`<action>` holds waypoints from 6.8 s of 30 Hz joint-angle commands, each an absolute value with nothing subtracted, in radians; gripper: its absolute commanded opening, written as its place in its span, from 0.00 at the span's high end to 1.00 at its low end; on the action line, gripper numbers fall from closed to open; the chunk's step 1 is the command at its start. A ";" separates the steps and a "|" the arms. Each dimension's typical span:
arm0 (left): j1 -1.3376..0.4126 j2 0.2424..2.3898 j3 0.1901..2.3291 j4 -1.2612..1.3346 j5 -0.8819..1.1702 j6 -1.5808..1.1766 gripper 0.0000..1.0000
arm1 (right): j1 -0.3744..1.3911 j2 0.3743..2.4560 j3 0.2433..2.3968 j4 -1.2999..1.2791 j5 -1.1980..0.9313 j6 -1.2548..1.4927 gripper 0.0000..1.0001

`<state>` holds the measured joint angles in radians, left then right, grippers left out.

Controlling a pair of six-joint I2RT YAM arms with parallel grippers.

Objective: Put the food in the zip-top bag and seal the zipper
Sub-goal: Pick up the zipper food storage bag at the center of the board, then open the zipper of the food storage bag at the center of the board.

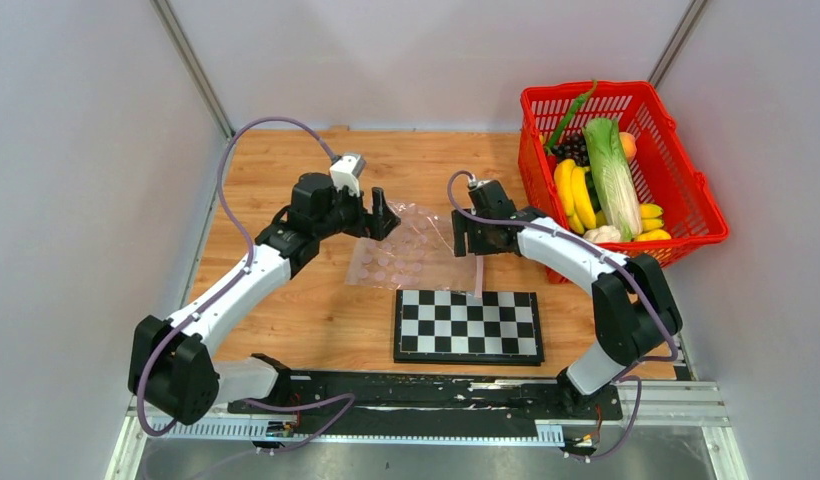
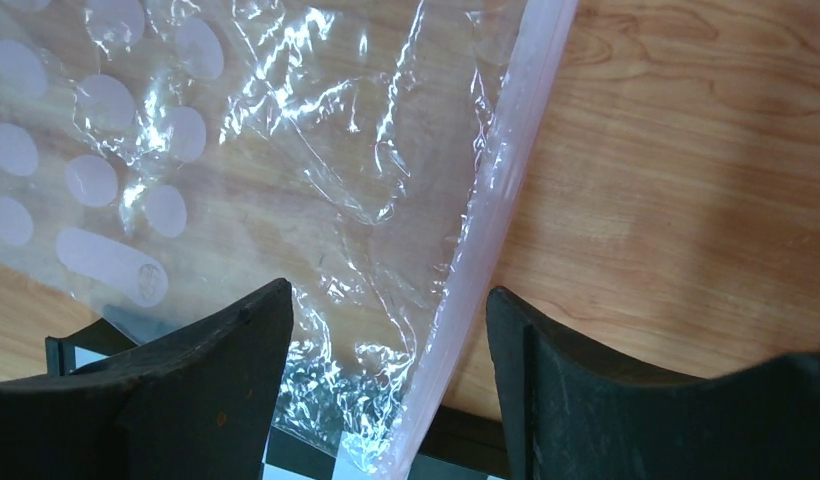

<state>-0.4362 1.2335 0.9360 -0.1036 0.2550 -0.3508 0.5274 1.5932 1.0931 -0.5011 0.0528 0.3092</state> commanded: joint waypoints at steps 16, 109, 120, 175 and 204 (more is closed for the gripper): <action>-0.451 1.221 0.879 -0.153 0.281 -0.301 0.10 | 0.506 1.536 0.937 -0.306 0.016 0.439 0.52; -0.736 1.466 1.266 -0.279 0.093 -0.427 0.32 | 0.738 1.115 0.609 0.352 -0.169 -0.047 1.00; -0.776 1.517 1.327 -0.339 0.089 -0.399 0.28 | 0.793 1.131 0.624 0.337 -0.097 -0.077 1.00; -0.779 1.432 1.294 -0.380 0.054 -0.310 1.00 | 0.672 1.287 0.943 -0.077 0.026 0.520 0.69; -0.888 1.469 1.276 -0.557 -0.298 -0.221 0.48 | 0.689 1.333 0.981 -0.100 0.121 0.709 1.00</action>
